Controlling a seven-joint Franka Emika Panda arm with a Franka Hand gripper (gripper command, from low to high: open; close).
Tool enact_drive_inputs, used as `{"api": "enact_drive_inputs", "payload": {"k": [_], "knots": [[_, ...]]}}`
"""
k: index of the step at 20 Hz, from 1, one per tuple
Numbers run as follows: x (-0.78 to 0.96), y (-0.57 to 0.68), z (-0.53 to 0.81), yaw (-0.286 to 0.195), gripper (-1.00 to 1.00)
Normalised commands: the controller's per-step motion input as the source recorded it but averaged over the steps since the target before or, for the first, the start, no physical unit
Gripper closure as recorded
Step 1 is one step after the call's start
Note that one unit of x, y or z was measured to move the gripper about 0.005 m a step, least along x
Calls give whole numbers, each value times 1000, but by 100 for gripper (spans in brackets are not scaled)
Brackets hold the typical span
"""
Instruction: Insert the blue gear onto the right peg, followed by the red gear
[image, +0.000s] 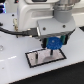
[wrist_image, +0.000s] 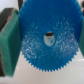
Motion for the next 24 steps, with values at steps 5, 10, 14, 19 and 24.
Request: {"api": "enact_drive_inputs", "payload": {"k": [5, 10, 14, 19, 24], "knots": [[424, -70, -29, 0, 100], [302, -7, -150, 0, 100], [165, 14, -161, 0, 100], [98, 49, 6, 0, 100], [55, 72, -196, 0, 100]]}}
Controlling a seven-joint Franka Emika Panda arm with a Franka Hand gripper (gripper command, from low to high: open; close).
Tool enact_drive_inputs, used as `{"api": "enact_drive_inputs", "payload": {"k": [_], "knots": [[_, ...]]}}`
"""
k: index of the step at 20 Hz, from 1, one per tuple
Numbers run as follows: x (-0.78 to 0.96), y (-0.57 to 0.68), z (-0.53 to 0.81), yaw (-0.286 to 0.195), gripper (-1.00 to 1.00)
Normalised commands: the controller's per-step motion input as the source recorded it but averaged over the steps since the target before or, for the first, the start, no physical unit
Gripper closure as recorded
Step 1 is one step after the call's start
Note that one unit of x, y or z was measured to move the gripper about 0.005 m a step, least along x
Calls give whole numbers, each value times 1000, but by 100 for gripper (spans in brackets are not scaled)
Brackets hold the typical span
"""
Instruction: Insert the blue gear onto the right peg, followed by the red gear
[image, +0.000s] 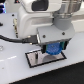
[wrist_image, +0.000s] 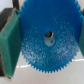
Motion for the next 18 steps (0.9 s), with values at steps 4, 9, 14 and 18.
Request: {"api": "enact_drive_inputs", "payload": {"k": [4, 9, 14, 18], "knots": [[65, 10, -275, 0, 100], [35, 53, -179, 0, 100], [0, 112, -177, 0, 100], [-40, 116, -64, 0, -100]]}}
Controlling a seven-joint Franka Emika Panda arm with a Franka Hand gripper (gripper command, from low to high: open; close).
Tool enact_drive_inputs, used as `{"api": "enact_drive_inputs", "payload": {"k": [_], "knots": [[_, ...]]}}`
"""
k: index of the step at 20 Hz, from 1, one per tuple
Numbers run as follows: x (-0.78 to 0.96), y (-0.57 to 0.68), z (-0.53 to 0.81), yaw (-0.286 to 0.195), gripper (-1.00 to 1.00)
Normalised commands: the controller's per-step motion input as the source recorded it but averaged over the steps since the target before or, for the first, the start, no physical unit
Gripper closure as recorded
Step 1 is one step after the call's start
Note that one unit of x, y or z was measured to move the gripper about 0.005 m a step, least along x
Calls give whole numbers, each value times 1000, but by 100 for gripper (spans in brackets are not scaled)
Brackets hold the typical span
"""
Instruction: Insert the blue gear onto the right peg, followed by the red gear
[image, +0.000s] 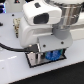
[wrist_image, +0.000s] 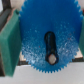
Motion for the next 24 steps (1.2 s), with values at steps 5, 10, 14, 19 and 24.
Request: {"api": "enact_drive_inputs", "payload": {"k": [5, 10, 14, 19, 24], "knots": [[-270, 94, 220, 0, -100], [-520, 186, 193, 0, -100], [-629, 309, 232, 0, -100], [-575, 468, 106, 0, -100], [-495, 538, 35, 0, -100]]}}
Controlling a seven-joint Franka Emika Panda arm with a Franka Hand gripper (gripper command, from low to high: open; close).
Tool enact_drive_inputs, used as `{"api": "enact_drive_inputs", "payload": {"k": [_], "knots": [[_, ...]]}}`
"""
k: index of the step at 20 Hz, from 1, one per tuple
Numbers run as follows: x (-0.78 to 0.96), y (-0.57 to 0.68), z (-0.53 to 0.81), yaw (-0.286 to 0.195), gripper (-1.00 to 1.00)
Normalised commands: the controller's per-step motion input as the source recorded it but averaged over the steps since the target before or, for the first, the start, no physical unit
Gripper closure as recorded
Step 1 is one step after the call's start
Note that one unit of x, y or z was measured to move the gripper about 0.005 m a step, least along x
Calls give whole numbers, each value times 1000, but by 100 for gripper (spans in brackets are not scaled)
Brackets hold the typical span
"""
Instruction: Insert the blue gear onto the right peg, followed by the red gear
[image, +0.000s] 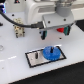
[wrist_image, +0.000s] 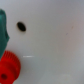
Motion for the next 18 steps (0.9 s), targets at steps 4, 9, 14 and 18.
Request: {"api": "enact_drive_inputs", "payload": {"k": [4, 9, 14, 18], "knots": [[-399, 564, 1, 0, -100], [-338, 535, 2, 0, -100], [-357, 403, -19, 0, -100], [-503, 81, -196, 0, -100]]}}
